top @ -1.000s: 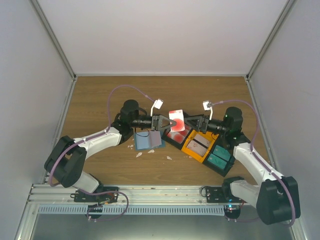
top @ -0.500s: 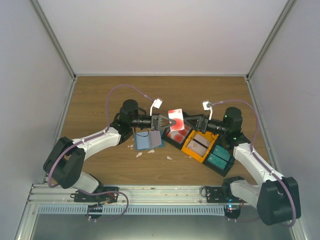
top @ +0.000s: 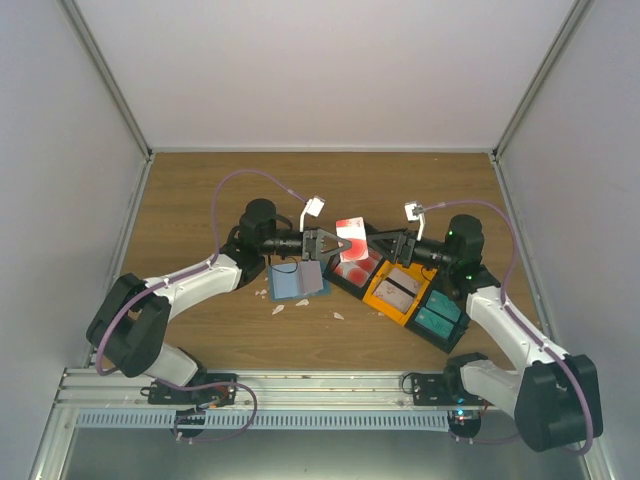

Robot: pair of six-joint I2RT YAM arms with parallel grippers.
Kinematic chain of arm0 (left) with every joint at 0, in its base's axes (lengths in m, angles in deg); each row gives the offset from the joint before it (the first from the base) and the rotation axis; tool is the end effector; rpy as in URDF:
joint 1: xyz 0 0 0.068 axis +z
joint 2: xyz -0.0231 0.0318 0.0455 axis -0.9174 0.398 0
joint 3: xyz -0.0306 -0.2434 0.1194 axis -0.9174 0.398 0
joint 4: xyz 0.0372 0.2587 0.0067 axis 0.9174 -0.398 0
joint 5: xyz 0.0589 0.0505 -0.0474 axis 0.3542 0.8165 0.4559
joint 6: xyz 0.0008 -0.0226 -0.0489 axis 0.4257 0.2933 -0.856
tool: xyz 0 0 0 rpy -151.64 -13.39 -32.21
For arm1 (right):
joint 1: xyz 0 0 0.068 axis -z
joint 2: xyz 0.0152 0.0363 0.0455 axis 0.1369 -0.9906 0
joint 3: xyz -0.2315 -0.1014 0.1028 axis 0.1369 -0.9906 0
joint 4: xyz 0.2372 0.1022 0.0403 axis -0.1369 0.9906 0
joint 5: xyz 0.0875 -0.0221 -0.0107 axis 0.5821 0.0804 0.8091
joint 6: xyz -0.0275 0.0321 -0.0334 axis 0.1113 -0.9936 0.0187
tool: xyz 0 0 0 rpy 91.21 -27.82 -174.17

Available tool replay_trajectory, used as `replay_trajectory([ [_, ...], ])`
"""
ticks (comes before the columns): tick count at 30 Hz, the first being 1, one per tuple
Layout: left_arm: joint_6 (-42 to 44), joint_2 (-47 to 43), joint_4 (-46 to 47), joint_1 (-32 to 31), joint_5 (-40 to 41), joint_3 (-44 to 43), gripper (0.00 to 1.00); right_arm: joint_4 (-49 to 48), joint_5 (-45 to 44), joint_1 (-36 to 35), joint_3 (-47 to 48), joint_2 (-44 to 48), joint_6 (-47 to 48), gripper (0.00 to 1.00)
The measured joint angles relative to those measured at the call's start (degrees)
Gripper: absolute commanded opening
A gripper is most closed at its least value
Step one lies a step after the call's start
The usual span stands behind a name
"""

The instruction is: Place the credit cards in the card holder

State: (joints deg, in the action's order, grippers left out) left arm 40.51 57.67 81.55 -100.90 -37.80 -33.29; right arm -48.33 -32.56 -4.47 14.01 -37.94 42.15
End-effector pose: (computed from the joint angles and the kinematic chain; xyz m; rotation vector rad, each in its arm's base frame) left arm 0.2496 -0.2054 0.2689 0.6116 1.9058 -1.7774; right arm 0.2160 0.0773 0.2611 -0.3232 1.9114 1.4811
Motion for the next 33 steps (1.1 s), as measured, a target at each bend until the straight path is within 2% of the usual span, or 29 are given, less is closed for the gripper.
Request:
replay_trajectory([
  [5, 0.02, 0.00, -0.35, 0.02, 0.48, 0.00, 0.00, 0.13, -0.66, -0.04, 0.00, 0.00, 0.11, 0.51],
  [10, 0.22, 0.00, -0.74, 0.11, 1.68, 0.00, 0.00, 1.75, -2.93, -0.20, 0.00, 0.96, 0.52, 0.53],
  [21, 0.20, 0.00, -1.66, 0.37, 2.69, 0.00, 0.00, 2.10, -3.30, -0.37, 0.00, 1.16, 0.48, 0.46],
  [29, 0.04, 0.00, -2.84, 0.72, 3.67, 0.00, 0.00, 1.88, -4.07, -0.59, 0.13, 2.36, 0.48, 0.48],
  [33, -0.20, 0.02, -1.99, 0.72, 2.47, 0.00, 0.00, 1.88, -2.67, -0.76, 0.90, 0.50, 0.55, 0.43],
])
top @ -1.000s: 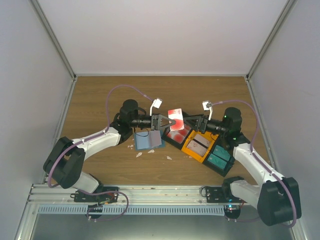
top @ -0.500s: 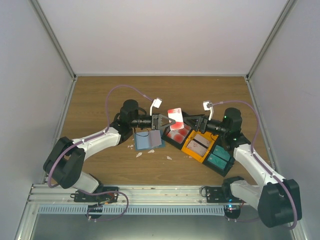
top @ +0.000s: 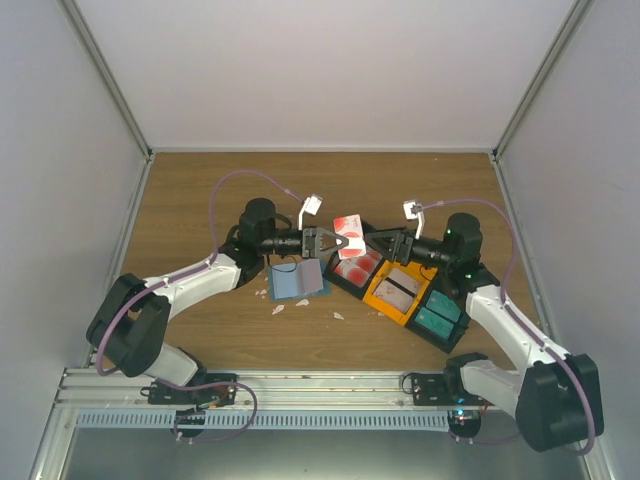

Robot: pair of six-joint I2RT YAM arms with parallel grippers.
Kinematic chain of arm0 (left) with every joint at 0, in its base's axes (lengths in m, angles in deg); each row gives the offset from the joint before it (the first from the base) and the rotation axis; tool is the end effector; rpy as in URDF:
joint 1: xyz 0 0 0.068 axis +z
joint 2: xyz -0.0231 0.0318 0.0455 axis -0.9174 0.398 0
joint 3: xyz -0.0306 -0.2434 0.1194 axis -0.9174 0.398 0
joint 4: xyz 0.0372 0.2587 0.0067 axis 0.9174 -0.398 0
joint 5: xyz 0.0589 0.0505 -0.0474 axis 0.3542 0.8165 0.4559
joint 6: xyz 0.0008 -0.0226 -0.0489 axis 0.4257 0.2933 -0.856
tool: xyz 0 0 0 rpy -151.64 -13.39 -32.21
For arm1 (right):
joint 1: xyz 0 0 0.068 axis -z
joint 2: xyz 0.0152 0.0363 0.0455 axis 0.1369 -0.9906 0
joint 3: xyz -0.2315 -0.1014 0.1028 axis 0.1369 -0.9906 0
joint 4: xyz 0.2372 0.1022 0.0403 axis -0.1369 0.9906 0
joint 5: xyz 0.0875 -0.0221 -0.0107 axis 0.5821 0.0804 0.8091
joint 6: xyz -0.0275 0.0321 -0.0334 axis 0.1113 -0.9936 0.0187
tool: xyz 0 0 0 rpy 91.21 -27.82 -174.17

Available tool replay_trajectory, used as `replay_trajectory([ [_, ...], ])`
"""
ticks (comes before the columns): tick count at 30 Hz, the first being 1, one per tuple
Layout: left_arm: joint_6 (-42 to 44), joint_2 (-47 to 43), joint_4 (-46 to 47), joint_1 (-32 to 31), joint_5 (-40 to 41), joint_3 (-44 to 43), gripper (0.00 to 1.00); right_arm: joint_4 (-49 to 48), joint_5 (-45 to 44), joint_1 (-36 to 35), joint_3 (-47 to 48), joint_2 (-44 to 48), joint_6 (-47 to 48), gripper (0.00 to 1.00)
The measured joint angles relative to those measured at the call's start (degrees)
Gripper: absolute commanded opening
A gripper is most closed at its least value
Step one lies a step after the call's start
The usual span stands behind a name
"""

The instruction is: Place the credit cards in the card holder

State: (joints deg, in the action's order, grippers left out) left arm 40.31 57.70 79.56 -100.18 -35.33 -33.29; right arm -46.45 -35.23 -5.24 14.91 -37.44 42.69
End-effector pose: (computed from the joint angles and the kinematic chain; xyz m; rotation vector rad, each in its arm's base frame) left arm 0.2534 -0.2019 0.2653 0.5378 1.9472 -1.7409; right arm 0.2158 0.0794 0.2649 -0.3007 1.9177 1.4464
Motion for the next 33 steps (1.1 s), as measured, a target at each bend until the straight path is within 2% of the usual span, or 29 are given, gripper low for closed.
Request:
replay_trajectory([
  [4, -0.26, 0.00, 0.46, 0.00, -1.09, 0.00, 0.00, 0.04, 0.76, -0.46, 0.31, -1.86, 0.48, 0.30],
  [8, -0.48, 0.22, 0.46, 0.07, -1.51, 0.02, 0.00, -0.02, 1.42, -0.70, 0.61, -2.27, 0.90, 0.25],
  [16, -2.27, 0.57, 2.14, 0.48, -3.52, 0.09, 0.00, -0.83, 3.61, -0.76, 0.92, -3.28, 0.94, 0.24],
  [26, -5.92, 0.74, 5.16, 1.07, -7.72, 0.11, 0.00, -8.98, 10.60, -1.99, 0.92, -6.62, -4.96, 0.28],
  [29, -7.02, 0.83, 5.73, 1.07, -8.50, 0.04, 0.00, -12.46, 12.28, -2.40, 0.79, -7.61, -8.74, 0.20],
  [33, -8.35, 1.90, 5.11, 1.27, -9.57, -1.25, 0.01, -17.27, 13.16, -2.78, 0.02, -8.02, -14.60, 0.02],
])
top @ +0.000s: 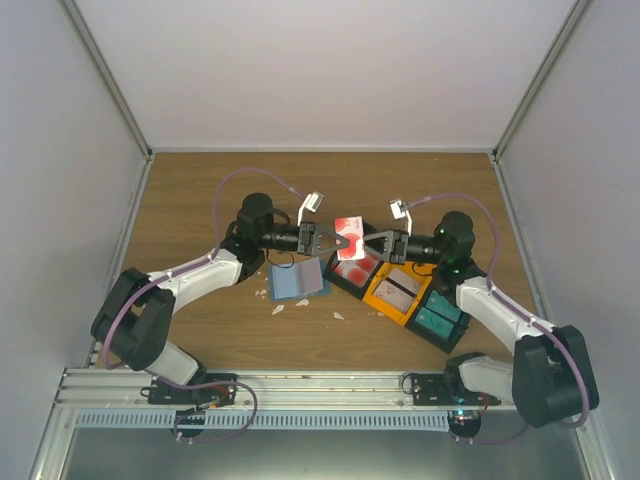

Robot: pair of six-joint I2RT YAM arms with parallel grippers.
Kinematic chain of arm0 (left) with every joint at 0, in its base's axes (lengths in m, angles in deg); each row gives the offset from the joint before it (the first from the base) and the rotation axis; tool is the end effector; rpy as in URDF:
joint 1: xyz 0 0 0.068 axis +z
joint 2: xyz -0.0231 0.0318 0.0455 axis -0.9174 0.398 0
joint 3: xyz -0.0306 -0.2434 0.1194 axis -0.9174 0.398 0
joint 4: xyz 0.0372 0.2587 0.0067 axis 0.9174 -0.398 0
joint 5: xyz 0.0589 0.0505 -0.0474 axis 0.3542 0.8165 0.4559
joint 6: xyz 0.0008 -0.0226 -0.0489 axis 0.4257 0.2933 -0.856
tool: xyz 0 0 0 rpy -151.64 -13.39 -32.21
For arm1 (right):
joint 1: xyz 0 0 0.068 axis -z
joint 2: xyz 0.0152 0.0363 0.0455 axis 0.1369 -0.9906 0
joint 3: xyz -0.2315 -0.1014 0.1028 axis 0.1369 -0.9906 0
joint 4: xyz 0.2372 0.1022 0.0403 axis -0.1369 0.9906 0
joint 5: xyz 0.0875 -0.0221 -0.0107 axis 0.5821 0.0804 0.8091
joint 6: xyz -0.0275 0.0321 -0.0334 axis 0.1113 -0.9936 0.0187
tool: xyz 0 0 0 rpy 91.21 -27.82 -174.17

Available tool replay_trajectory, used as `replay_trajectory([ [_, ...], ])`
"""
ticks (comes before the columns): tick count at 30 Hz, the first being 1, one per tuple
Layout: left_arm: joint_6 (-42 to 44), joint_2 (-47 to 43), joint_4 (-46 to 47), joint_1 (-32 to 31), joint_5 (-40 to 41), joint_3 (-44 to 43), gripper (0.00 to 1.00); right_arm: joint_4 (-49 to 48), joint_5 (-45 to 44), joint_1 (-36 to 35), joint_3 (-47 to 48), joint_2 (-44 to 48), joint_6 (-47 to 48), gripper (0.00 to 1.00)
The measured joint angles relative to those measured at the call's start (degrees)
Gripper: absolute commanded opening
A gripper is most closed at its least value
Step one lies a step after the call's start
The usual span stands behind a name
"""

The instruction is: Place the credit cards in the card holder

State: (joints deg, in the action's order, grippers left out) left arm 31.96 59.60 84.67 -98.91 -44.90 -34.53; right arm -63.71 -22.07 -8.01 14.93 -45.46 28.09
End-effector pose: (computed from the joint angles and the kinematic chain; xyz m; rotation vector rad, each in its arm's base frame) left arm 0.2589 -0.2009 0.2711 0.5935 1.9541 -1.9295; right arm 0.2276 0.0986 0.2629 -0.4324 1.8967 1.7824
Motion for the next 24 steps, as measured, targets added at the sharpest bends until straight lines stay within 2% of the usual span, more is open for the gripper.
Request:
replay_trajectory([
  [4, -0.87, 0.90, -0.66, 0.70, -0.96, -1.14, 0.05, -3.39, -0.94, -0.22, -0.50, 0.07, -6.78, 0.01],
  [10, -1.88, 1.97, -0.76, 1.88, -1.88, -1.77, 0.08, -1.62, -2.71, -0.17, 0.07, 0.09, -12.83, 0.00],
  [15, -3.15, 2.78, 0.07, 2.36, -2.34, -1.73, 0.03, 1.03, -3.02, 0.28, 0.59, 0.09, -15.58, 0.00],
  [24, -3.98, 2.93, 1.86, 2.45, -2.38, -0.57, 0.05, 2.86, -2.58, 0.57, 0.59, 0.07, -16.63, 0.01],
])
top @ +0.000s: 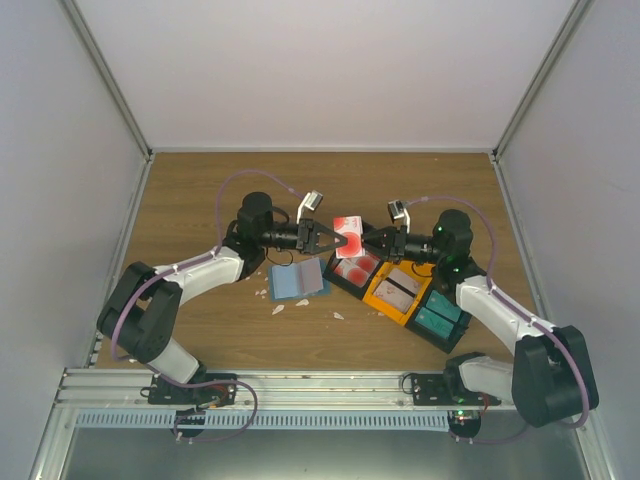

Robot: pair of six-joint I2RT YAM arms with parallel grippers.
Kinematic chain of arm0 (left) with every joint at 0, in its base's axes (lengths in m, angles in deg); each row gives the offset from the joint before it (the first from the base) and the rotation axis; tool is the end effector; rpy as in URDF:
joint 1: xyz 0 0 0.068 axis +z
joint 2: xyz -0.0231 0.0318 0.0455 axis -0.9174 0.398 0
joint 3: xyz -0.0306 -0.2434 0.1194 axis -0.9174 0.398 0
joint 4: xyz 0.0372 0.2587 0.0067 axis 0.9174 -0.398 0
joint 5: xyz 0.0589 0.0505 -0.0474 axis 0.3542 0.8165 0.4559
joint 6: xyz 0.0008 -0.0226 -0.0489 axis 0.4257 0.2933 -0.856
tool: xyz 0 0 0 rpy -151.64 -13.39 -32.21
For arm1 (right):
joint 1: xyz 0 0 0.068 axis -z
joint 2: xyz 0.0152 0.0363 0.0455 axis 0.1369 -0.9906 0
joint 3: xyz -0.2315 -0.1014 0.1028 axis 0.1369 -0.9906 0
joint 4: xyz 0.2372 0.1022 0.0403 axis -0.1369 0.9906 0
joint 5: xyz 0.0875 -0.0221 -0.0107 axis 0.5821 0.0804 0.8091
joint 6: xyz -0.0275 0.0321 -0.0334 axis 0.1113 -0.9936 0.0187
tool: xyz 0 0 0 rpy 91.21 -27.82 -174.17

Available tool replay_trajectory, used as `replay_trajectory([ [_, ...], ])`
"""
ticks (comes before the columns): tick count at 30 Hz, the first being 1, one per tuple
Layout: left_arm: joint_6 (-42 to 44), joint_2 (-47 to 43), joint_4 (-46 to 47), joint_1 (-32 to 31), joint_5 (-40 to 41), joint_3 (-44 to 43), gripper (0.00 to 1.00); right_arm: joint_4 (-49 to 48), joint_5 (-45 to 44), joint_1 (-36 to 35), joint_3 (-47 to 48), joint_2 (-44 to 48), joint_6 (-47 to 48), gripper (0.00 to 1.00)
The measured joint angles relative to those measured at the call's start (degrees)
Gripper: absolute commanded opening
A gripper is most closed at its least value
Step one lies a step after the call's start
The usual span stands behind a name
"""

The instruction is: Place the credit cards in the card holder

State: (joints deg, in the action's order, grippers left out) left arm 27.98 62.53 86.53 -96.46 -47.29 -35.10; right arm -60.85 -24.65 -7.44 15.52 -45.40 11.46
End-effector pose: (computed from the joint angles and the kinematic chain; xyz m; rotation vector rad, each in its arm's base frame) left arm 0.2737 -0.1941 0.2614 0.5238 2.0073 -1.9734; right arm 0.2307 0.0962 0.2620 -0.0727 2.0614 1.9321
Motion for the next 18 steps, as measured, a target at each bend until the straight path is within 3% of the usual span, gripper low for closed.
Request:
replay_trajectory([
  [7, -0.09, -0.02, 0.04, 2.84, -1.14, 2.23, 0.09, 1.11, -0.15, 3.85, 0.17, 0.09, 0.04, 0.01],
  [11, -0.09, 0.00, -2.38, 6.36, -1.18, 3.48, 0.01, 0.42, -1.73, 6.56, 0.68, 0.13, 0.07, 0.00],
  [18, 3.10, -0.52, -6.67, 6.78, 0.55, 3.93, 0.00, 5.97, -4.02, 6.54, 3.19, 0.44, 5.73, 0.01],
])
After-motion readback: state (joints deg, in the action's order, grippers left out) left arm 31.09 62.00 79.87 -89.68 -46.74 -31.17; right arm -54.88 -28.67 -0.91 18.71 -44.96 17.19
